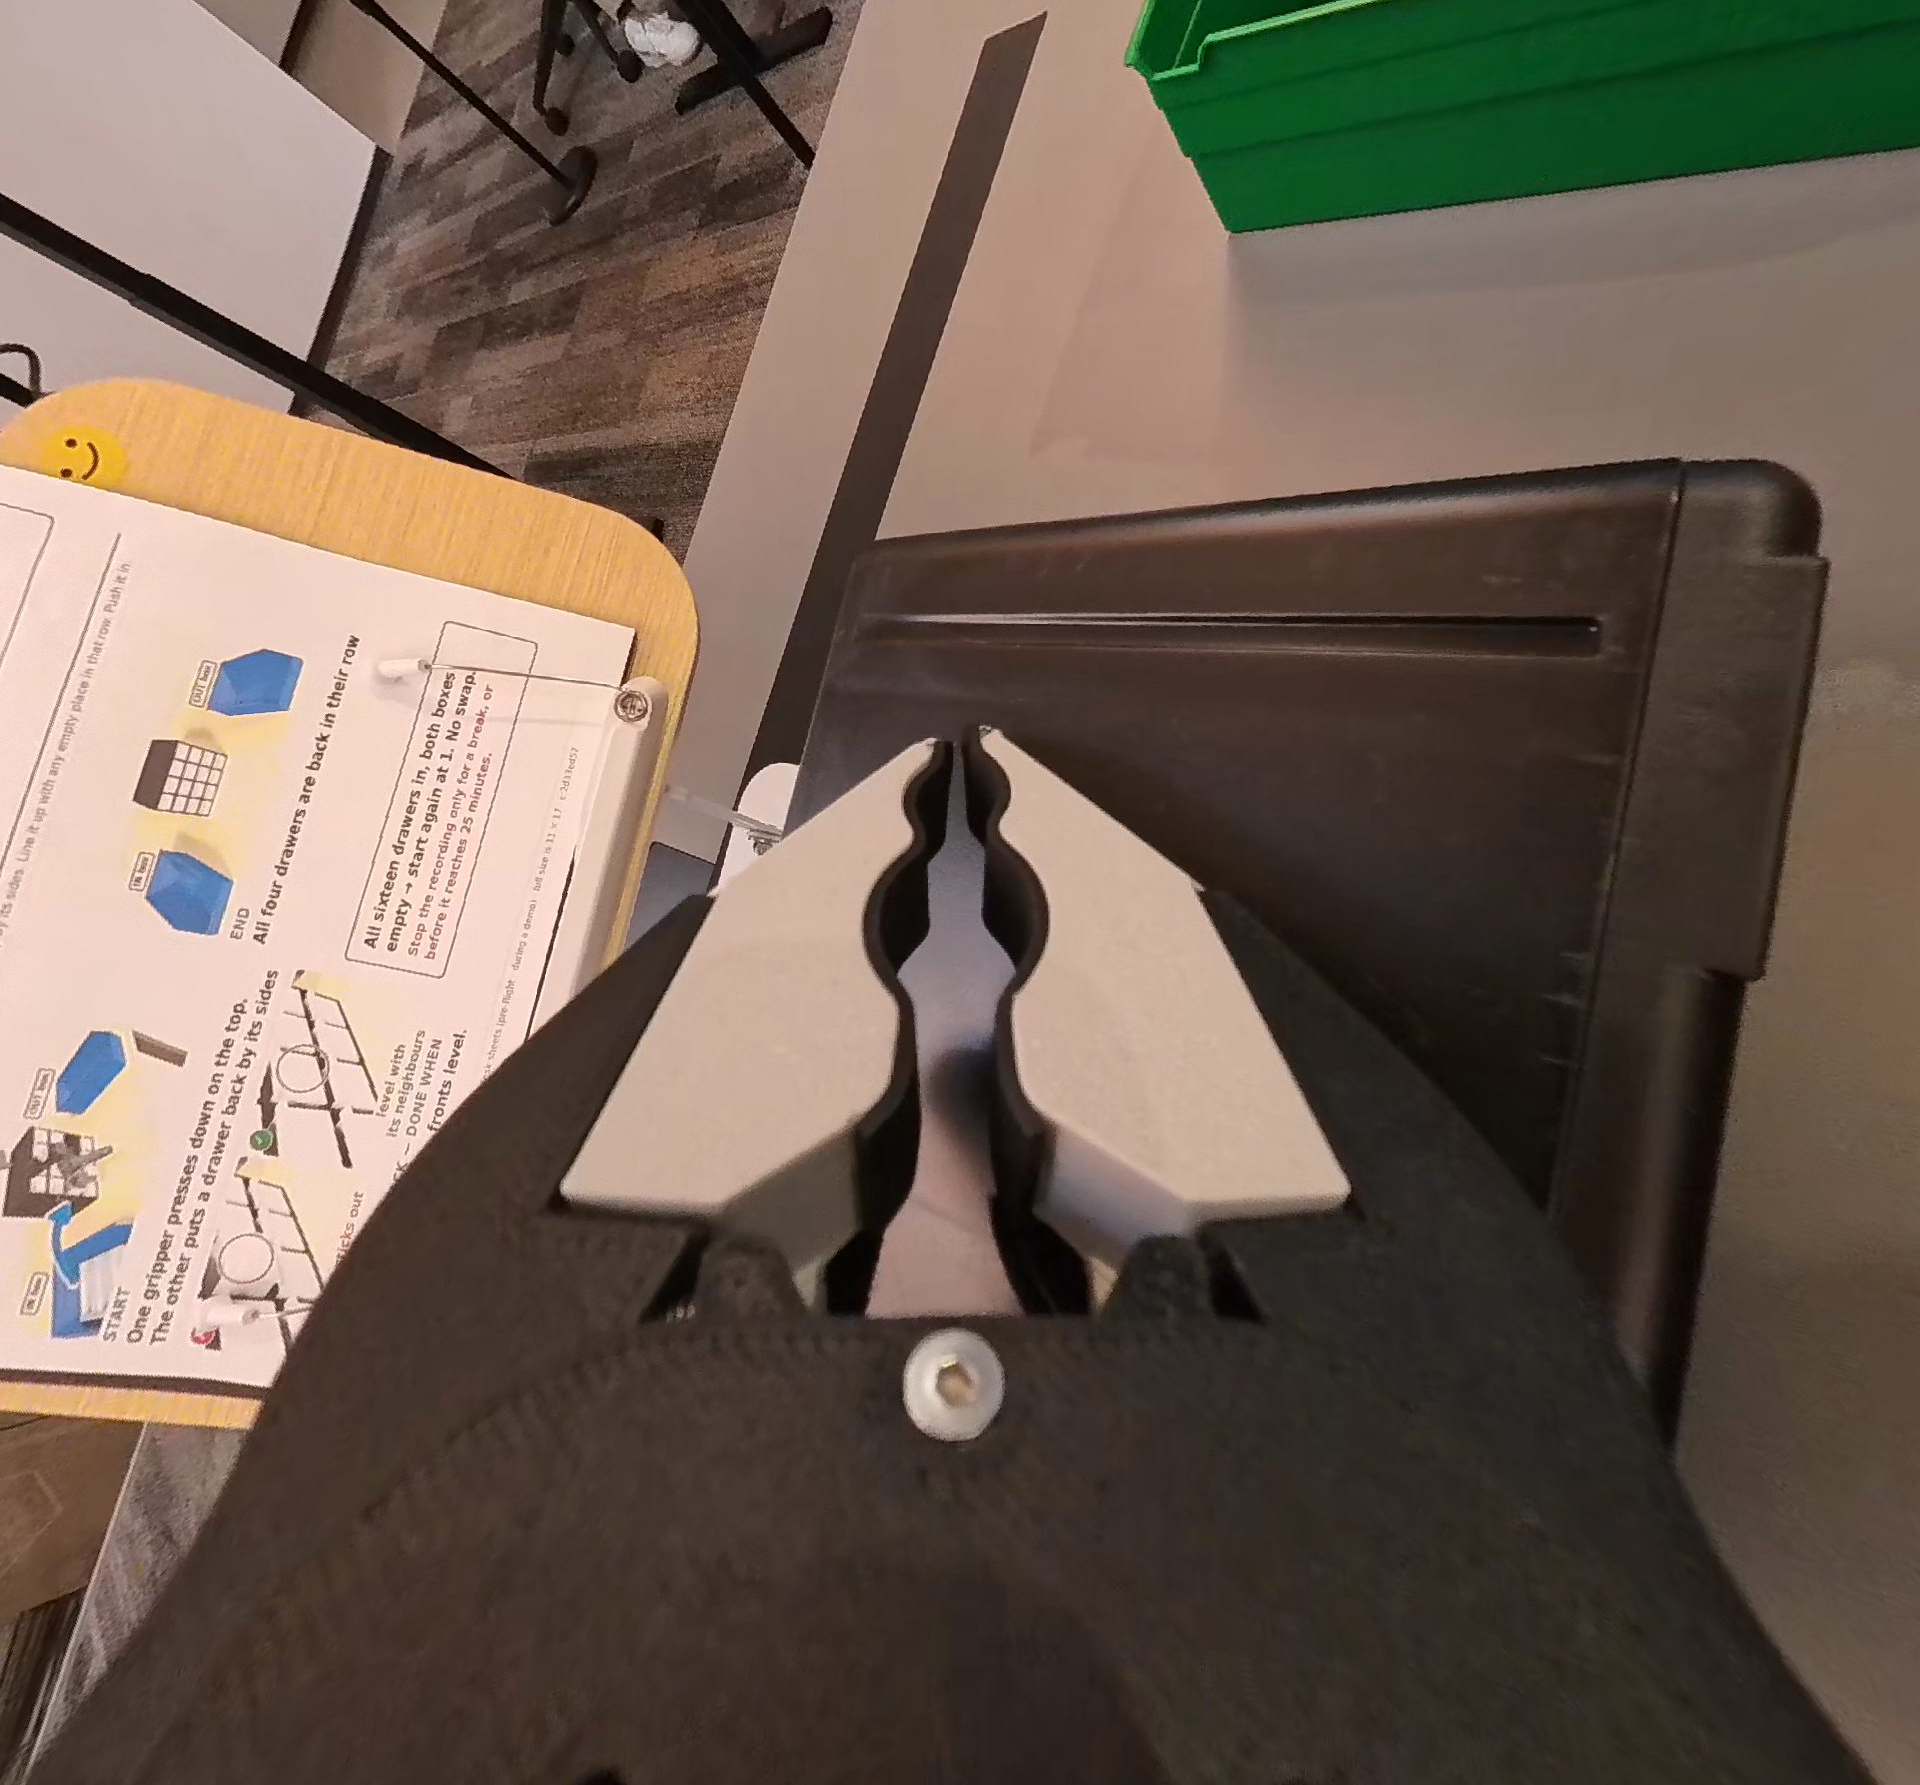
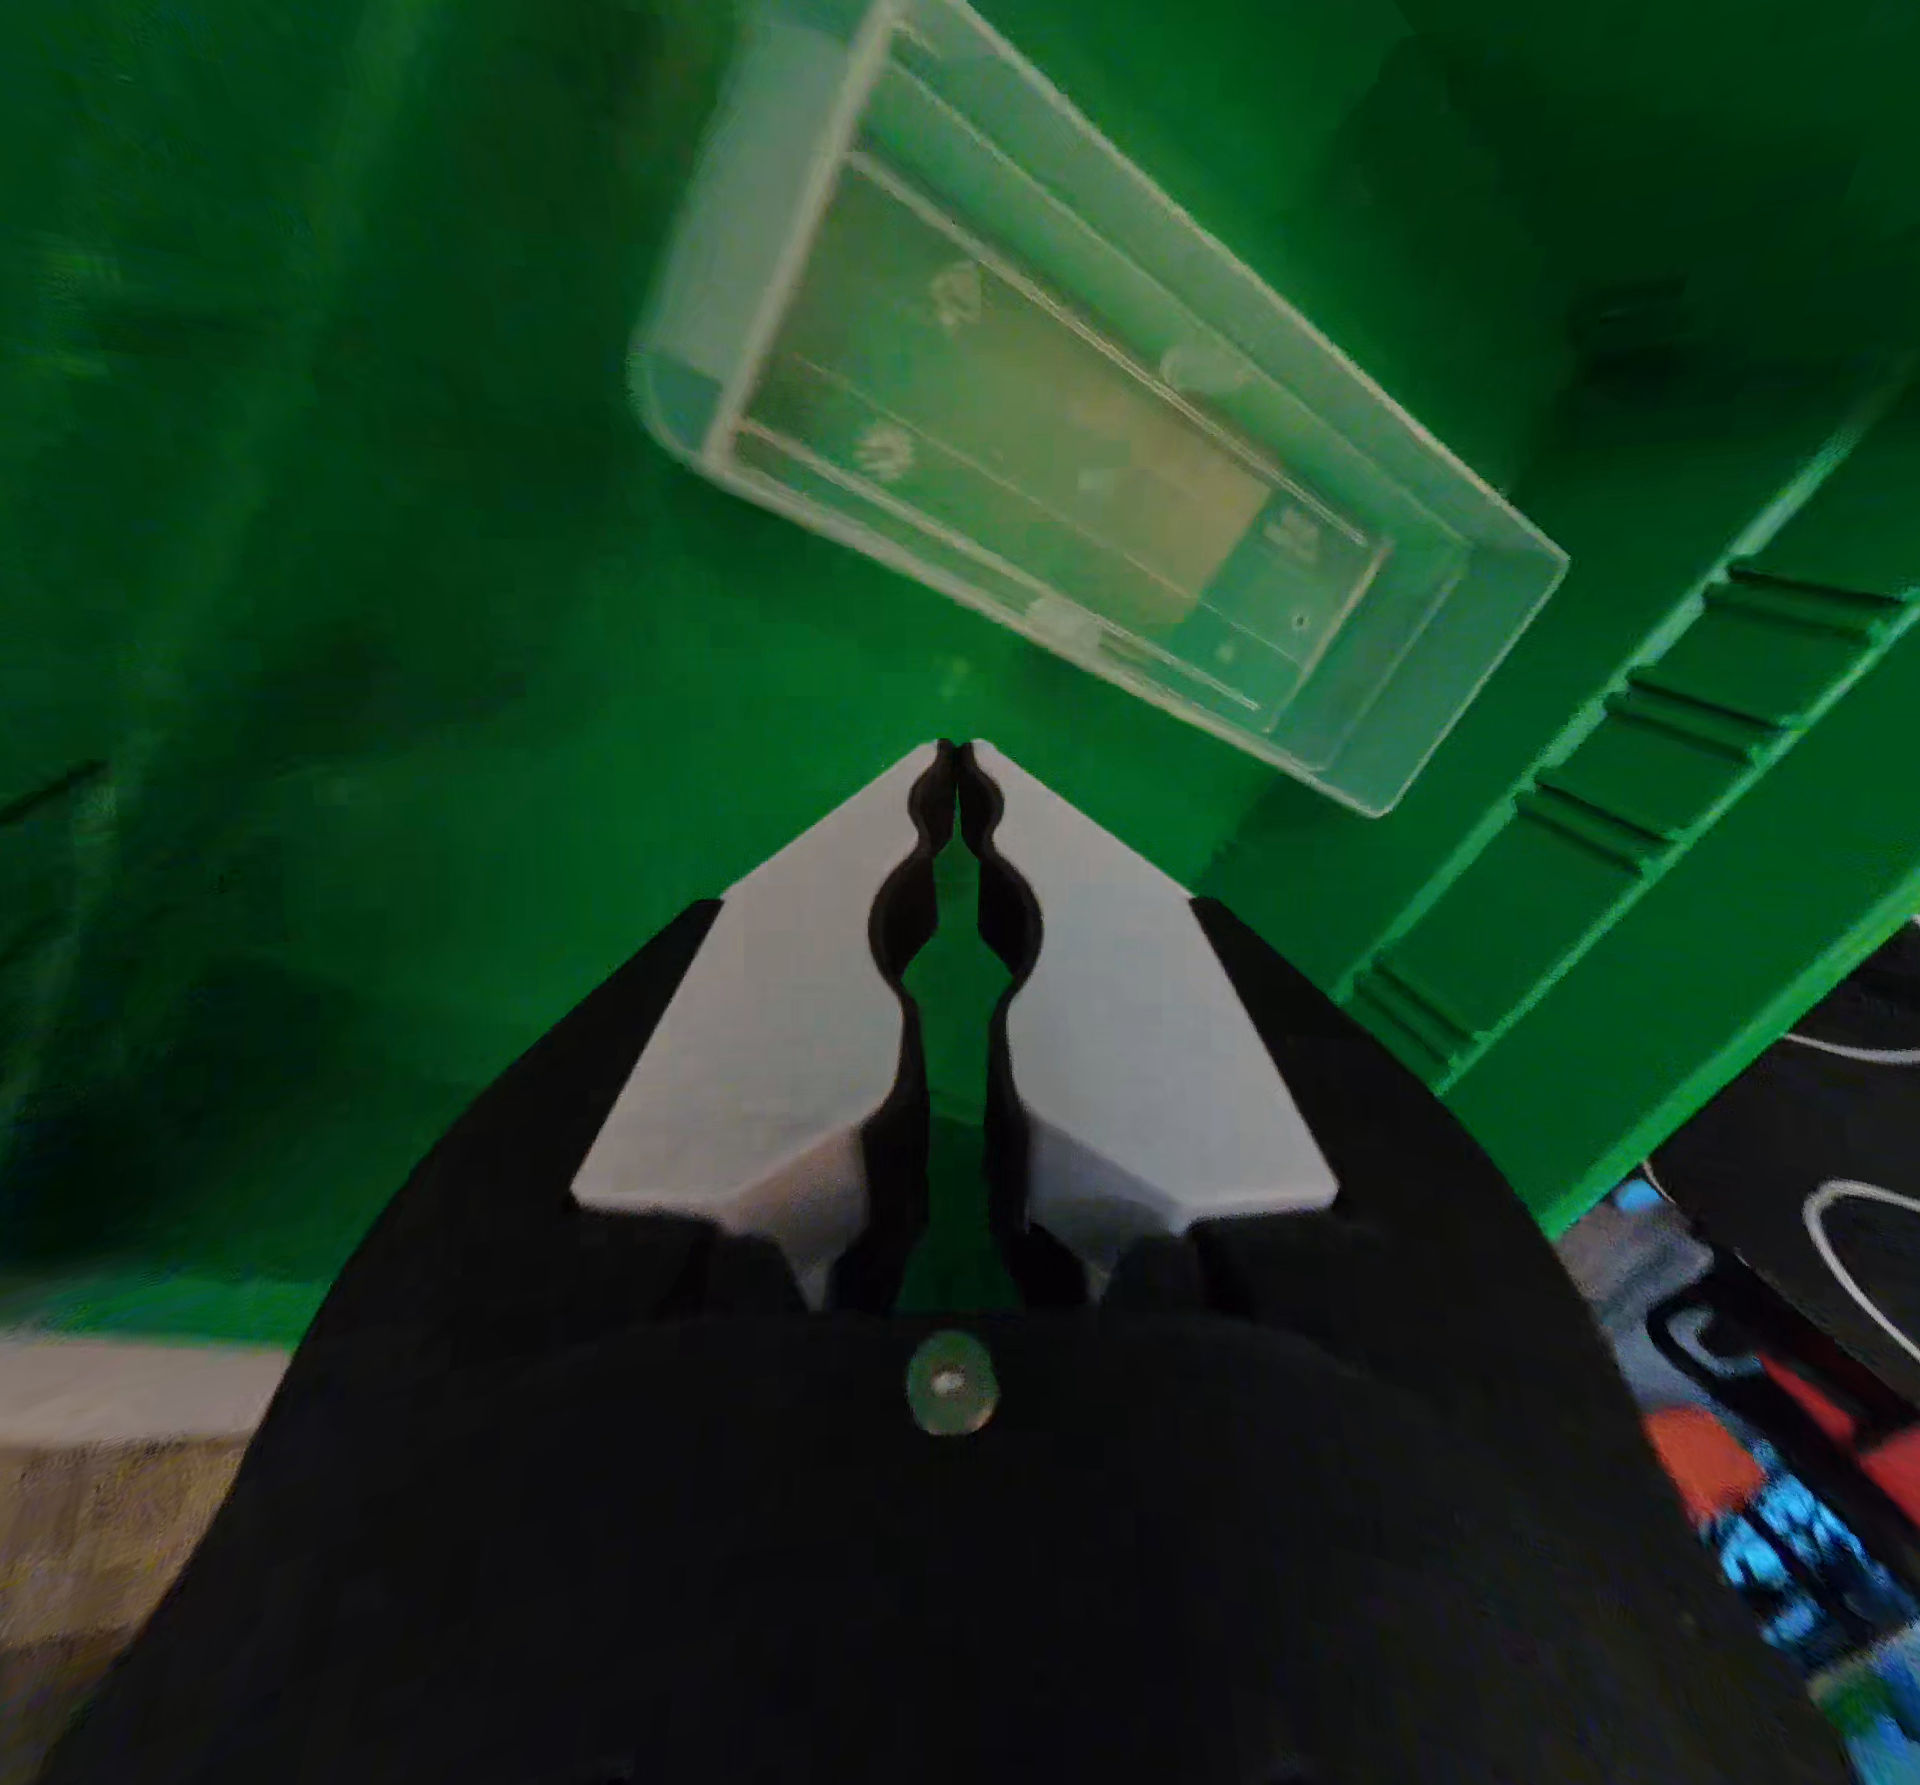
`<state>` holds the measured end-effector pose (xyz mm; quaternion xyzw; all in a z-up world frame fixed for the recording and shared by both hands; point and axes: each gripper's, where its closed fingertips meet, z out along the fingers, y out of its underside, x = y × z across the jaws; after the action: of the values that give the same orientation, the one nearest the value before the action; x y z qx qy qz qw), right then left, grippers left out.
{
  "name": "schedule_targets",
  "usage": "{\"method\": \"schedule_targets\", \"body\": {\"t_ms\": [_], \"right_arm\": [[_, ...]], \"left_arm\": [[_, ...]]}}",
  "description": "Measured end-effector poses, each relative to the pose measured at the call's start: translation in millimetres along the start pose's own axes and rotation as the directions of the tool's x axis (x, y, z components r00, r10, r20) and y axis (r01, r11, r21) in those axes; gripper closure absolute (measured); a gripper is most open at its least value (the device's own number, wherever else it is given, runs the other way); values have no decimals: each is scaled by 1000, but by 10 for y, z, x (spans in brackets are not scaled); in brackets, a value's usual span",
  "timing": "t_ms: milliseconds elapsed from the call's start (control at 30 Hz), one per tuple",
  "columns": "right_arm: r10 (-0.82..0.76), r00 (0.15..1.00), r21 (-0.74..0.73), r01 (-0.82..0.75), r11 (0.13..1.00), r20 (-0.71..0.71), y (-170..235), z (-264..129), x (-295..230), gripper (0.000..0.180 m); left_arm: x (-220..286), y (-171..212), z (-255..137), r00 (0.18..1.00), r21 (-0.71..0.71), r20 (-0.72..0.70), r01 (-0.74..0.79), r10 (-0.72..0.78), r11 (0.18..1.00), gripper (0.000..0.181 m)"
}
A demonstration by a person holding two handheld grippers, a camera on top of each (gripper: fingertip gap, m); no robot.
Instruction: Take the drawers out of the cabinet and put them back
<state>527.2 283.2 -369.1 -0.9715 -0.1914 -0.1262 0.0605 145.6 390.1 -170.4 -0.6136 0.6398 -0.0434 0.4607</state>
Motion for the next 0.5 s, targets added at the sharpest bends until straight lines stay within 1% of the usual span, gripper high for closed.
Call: {"method": "schedule_targets", "body": {"t_ms": [133, 200, 267, 333, 400, 467, 500], "right_arm": [[29, 989, 39, -24, 999, -145, -139, 211, 275, 180], [25, 969, 108, 2, 994, -246, -302, 196, 420, 180], [36, 965, 136, 0, 991, -261, -382, 206, 453, 180], [38, 961, 126, -3, 992, -272, -360, 161, 470, 178], [51, 943, 183, 10, 983, -327, -399, -92, 482, 180], [69, 913, 305, 64, 950, -403, -503, -568, 405, 180], [76, 896, 383, 110, 917, -438, -576, -874, 303, 178]], "left_arm": [[-1, 0, -1, 1000, 0, 2, -2, 2, 1000, 180], [-6, 2, 2, 1000, -2, 4, 0, 0, 1000, 180], [-8, 4, 3, 1000, -3, 5, 2, -2, 1000, 180], [-9, 4, 4, 1000, -4, 5, 2, -2, 1000, 180], [-11, 5, 4, 1000, -4, 7, 2, -2, 1000, 180], [-11, 5, 4, 1000, -4, 6, 3, -3, 1000, 180], [-11, 4, 5, 1000, -5, 6, 3, -3, 1000, 180]]}}
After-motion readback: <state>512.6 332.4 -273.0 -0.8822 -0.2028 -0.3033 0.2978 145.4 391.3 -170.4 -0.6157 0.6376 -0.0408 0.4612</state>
